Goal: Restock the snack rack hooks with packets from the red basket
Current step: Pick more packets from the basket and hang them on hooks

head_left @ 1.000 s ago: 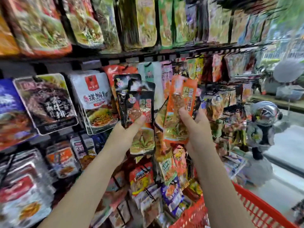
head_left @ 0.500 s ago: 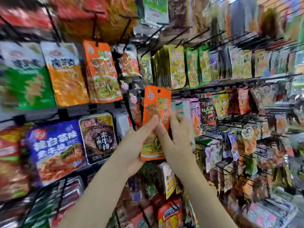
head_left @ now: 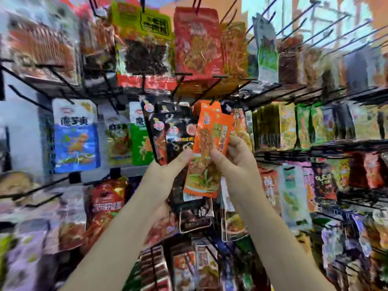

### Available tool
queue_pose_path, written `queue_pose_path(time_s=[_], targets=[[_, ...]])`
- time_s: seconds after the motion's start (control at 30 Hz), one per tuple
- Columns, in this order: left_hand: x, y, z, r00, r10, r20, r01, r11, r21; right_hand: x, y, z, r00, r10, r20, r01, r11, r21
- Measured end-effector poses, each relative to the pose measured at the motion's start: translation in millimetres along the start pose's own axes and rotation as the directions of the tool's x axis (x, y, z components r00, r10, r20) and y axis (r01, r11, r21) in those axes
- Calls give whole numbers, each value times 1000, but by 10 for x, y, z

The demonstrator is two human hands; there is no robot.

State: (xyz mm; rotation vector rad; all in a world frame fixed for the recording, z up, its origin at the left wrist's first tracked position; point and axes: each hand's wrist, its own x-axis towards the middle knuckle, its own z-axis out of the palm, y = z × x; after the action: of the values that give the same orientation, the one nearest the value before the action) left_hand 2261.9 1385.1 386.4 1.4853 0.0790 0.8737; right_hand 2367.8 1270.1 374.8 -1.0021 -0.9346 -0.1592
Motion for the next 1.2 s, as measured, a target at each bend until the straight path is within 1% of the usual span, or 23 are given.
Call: queue_pose_path(time_s=[0.07,0.1,0.13,0.17,0.27,0.3,0.37,0.47,0.53,0.6,0.63,0.7,0.77,0.83,0.93,1.07,1.1,1.17,1.2], targets=[[95,22,-104,1000,12,-17,-12,1000,21,92,-44,-12,999,46,-24,-42,992,118],[167,26,-152,999,37,-39,-36,999,26,148,-75,-31,997,59,-45,-52,988,145],[222,36,-192,995,72,-64,-68,996,60,214,-89,-49,994,64,-84,-53,989,136],[242,83,-175,994,87,-60,-83,994,65,292,-89,-82,991,51,-122,-41,996,82],[243,204,-50,989,150,15,-151,986,72,500,-78,-118,980,-41,-193,29,997,-65],[237,227,-5,988,156,-1,-156,984,84,550,-79,-124,977,-80,-199,64,994,-89],[295,240,46,990,141,27,-143,984,103,653,-100,-130,969,-168,-184,145,981,-133],[482,138,29,988,155,18,-156,983,99,838,-98,-147,951,-294,-94,261,929,-263],[511,149,76,990,142,7,-142,985,102,957,-83,-130,947,-316,-51,279,894,-352],[535,167,100,994,109,1,-109,993,53,1048,-78,-119,946,-321,-37,284,881,-377],[571,161,85,993,113,-38,-111,992,54,1075,-78,-117,947,-319,-32,284,881,-379],[669,102,38,986,137,-92,-133,990,48,1107,-55,-129,940,-340,-36,299,869,-394],[741,50,-17,982,158,-101,-158,987,13,1121,-33,-152,930,-364,-55,312,859,-405],[602,147,85,987,148,-57,-148,989,10,1115,-22,-167,927,-371,-53,316,850,-422],[505,199,159,990,139,19,-139,990,9,1090,-25,-171,929,-371,-13,320,819,-477],[476,196,191,990,131,57,-131,991,-8,1097,12,-183,960,-279,13,246,822,-514],[457,201,209,989,132,67,-133,991,1,1098,20,-178,964,-268,8,227,803,-550],[454,203,226,989,136,59,-136,991,-5,1059,-4,-165,944,-326,-38,237,758,-607],[450,206,231,988,143,61,-142,990,-23,1012,-36,-164,930,-361,-64,254,761,-596]])
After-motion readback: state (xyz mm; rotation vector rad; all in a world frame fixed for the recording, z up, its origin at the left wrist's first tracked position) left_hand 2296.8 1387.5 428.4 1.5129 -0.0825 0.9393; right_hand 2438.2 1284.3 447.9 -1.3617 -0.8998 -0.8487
